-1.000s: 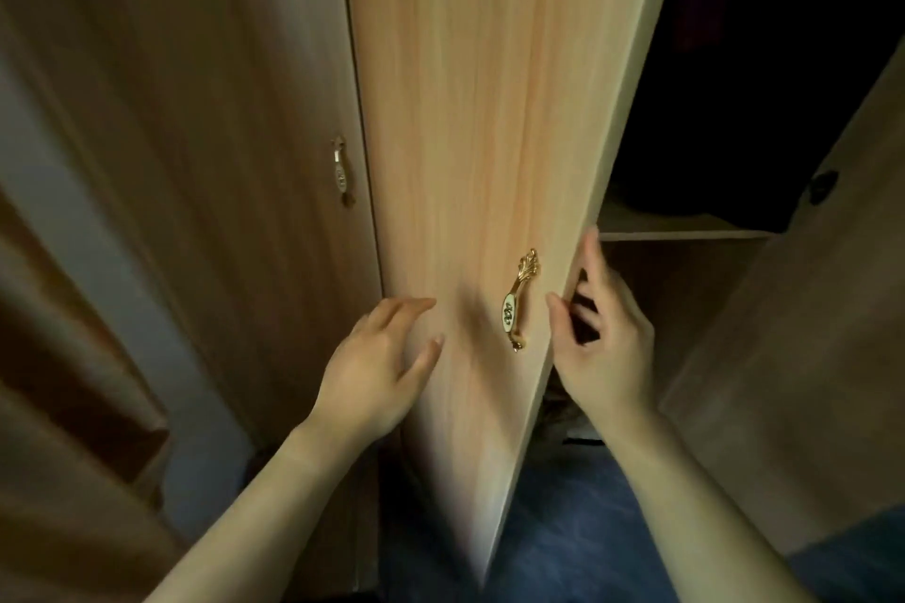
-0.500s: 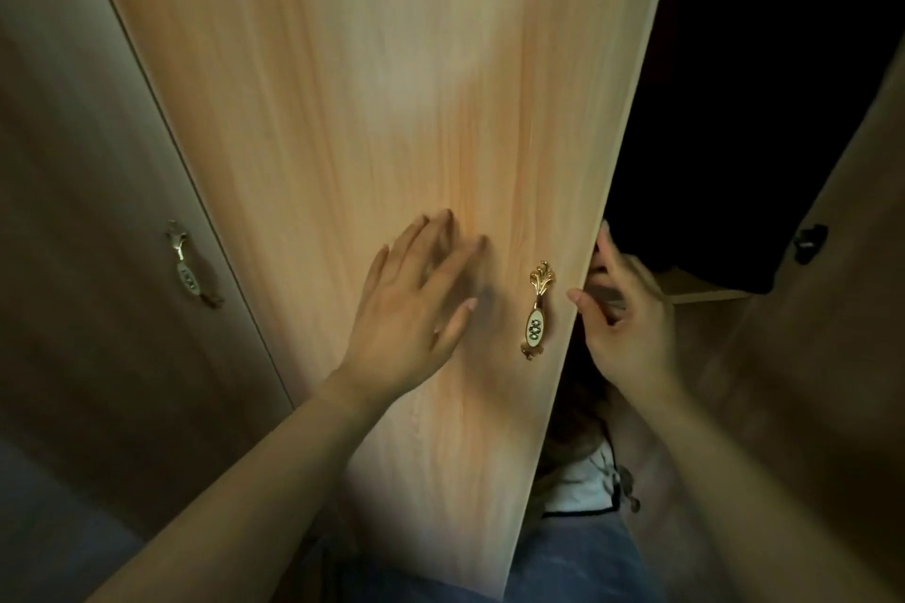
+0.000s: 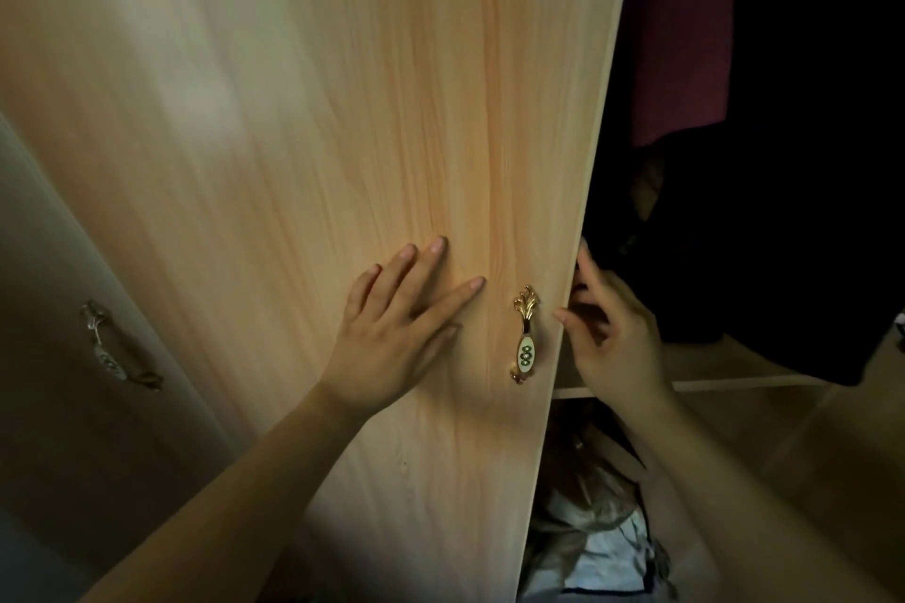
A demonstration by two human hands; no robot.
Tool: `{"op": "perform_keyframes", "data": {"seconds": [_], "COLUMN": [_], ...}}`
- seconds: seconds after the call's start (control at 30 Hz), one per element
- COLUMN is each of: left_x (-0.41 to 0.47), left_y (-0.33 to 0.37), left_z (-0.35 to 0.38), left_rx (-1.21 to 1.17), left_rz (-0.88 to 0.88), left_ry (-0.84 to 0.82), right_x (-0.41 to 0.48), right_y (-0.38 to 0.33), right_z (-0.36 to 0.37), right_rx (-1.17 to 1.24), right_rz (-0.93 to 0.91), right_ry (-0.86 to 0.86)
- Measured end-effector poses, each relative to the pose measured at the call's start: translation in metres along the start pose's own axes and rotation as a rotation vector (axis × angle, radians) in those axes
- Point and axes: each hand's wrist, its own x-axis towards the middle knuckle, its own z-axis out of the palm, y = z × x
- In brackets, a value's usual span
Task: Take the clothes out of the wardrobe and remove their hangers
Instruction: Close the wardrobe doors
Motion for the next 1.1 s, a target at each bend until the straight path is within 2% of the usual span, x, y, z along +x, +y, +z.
{"op": "perform_keyframes", "data": {"seconds": [0.23,0.33,0.5,0.8,1.0,1.1], "left_x": [0.004,0.004,-0.007,-0.049,-0.074,-0.085], "left_y": [-0.015,-0.004,0.033,0.171,0.253,0.287], "left_z": [-0.004,-0.022,-0.051,-0.075,-0.122,-0.135], "left_rx": [-0.042,-0.199,-0.546,-0.959,-1.148,-1.187], "left_rz": [0.036,-0.035,-0.103,0.199,0.323,0.38], "left_ry": [-0.087,-0.144,-0.292,-0.567,-0.677,-0.74], "right_x": [0.006,-0.014,-0.094,-0.296,-0.371,-0.402], "right_y": [0.003,-0.009,-0.04,-0.115,-0.167,-0.171], "right_z": [0.007,-0.005,-0.049,-0.156,-0.196,-0.21], "right_rx": [-0.058,-0.155,-0.461,-0.827,-0.901,-0.901], "right_rz": [0.055,0.062,0.269,0.814,1.001,1.02], "right_ry": [0.013,0.002,-0.074,-0.029,-0.016,-0.026]}}
